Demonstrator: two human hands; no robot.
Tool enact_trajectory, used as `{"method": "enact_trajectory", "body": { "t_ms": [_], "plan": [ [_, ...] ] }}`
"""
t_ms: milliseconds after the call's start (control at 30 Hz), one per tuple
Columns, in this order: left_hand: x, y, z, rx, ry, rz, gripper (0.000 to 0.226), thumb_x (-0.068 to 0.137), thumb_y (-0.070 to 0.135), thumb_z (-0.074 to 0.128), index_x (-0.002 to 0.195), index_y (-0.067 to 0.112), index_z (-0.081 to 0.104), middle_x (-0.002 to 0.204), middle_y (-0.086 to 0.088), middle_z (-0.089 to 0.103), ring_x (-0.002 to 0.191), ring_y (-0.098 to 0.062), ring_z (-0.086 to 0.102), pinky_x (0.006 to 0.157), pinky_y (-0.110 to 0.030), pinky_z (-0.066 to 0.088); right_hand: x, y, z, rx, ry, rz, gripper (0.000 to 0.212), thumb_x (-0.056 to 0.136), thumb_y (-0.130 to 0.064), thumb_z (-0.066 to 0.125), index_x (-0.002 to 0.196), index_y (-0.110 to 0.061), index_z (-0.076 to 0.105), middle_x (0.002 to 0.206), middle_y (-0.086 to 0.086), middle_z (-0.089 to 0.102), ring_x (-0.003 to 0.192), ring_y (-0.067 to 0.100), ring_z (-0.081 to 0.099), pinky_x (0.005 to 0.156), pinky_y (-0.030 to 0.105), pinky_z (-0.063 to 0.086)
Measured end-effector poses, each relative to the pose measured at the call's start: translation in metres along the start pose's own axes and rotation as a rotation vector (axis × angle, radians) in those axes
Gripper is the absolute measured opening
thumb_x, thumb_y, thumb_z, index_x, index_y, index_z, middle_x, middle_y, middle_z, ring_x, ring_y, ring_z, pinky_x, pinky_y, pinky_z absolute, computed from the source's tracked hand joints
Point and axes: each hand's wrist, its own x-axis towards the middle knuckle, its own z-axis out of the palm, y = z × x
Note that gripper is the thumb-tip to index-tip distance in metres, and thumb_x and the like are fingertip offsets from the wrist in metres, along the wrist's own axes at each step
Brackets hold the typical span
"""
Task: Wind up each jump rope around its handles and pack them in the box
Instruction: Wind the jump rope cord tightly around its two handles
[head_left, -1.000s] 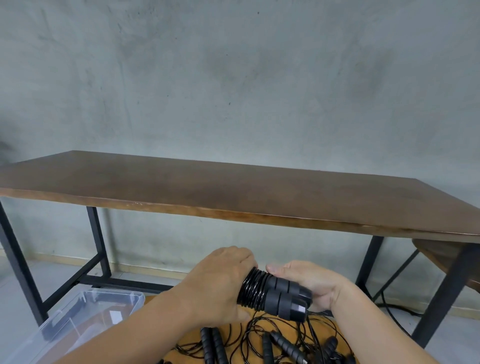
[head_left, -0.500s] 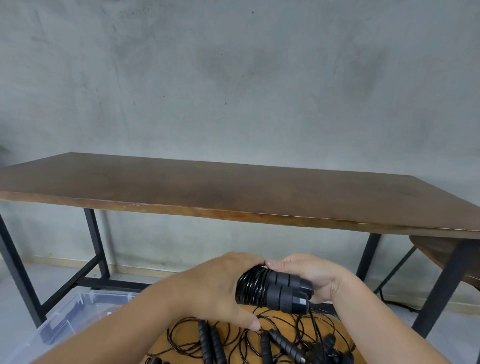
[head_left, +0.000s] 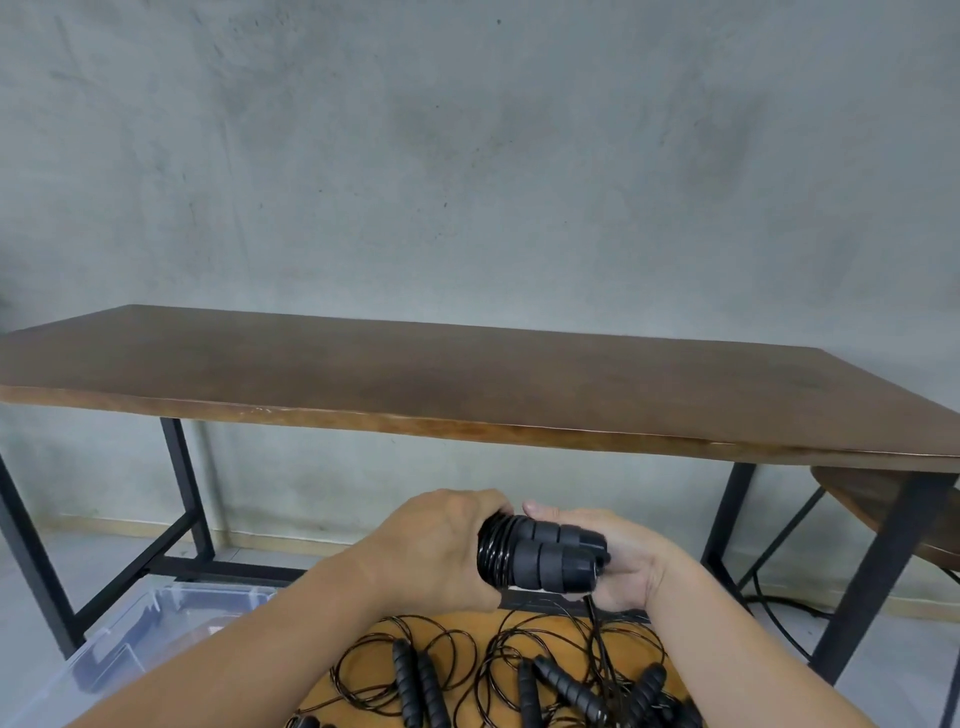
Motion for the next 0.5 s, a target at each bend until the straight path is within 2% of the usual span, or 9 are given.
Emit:
{"method": "enact_trajectory", "body": {
  "t_ms": [67, 167, 300, 367, 500],
  "plan": [
    [0.001, -0.004, 0.003, -0.079, 0.037, -0.038, 0.046, 0.068, 0.029, 0.075, 0.108, 0.035, 0.052, 0.086, 0.01, 0.061, 0.076, -0.008, 0.06, 0.06, -0.016, 0.045, 0.001, 0.01, 0.0, 0.124, 0.01, -0.08, 0.015, 0.086, -0.022, 0.067, 0.077, -0.011, 0.07, 0.064, 0.001, 0.049, 0.05, 0.007, 0.038, 0.049, 0.019, 0.017],
    [0.003, -0.008, 0.005, -0.156, 0.096, -0.106, 0.046, 0.068, 0.027, 0.075, 0.108, 0.035, 0.053, 0.085, 0.01, 0.061, 0.074, -0.008, 0.06, 0.058, -0.017, 0.046, 0.001, 0.021, 0.011, 0.253, 0.053, -0.215, 0.009, 0.084, -0.007, 0.051, 0.085, -0.006, 0.06, 0.063, 0.001, 0.041, 0.045, 0.005, 0.027, 0.04, 0.016, 0.016],
    [0.005, -0.014, 0.01, -0.112, 0.136, -0.171, 0.046, 0.07, 0.029, 0.073, 0.11, 0.034, 0.051, 0.085, 0.012, 0.058, 0.076, -0.008, 0.058, 0.061, -0.018, 0.045, 0.008, 0.039, 0.03, 0.242, 0.238, -0.313, 0.022, 0.101, -0.009, 0.043, 0.105, 0.0, 0.062, 0.061, 0.004, 0.045, 0.048, 0.008, 0.022, 0.04, 0.018, 0.018],
    [0.006, -0.014, 0.014, -0.074, 0.159, -0.199, 0.046, 0.072, 0.03, 0.072, 0.112, 0.034, 0.05, 0.084, 0.012, 0.057, 0.076, -0.009, 0.057, 0.063, -0.019, 0.045, 0.009, 0.045, 0.04, 0.207, 0.313, -0.334, 0.026, 0.103, -0.014, 0.043, 0.114, 0.0, 0.062, 0.062, 0.004, 0.046, 0.048, 0.009, 0.021, 0.04, 0.019, 0.018],
    [0.007, -0.016, 0.019, 0.029, 0.221, -0.207, 0.061, 0.077, 0.036, 0.068, 0.132, 0.042, 0.042, 0.102, 0.013, 0.061, 0.089, -0.011, 0.059, 0.075, -0.025, 0.05, 0.003, 0.049, 0.058, -0.022, 0.43, -0.299, 0.027, 0.105, -0.021, 0.043, 0.108, -0.004, 0.063, 0.064, 0.003, 0.047, 0.045, 0.009, 0.025, 0.043, 0.022, 0.021]
  ]
}}
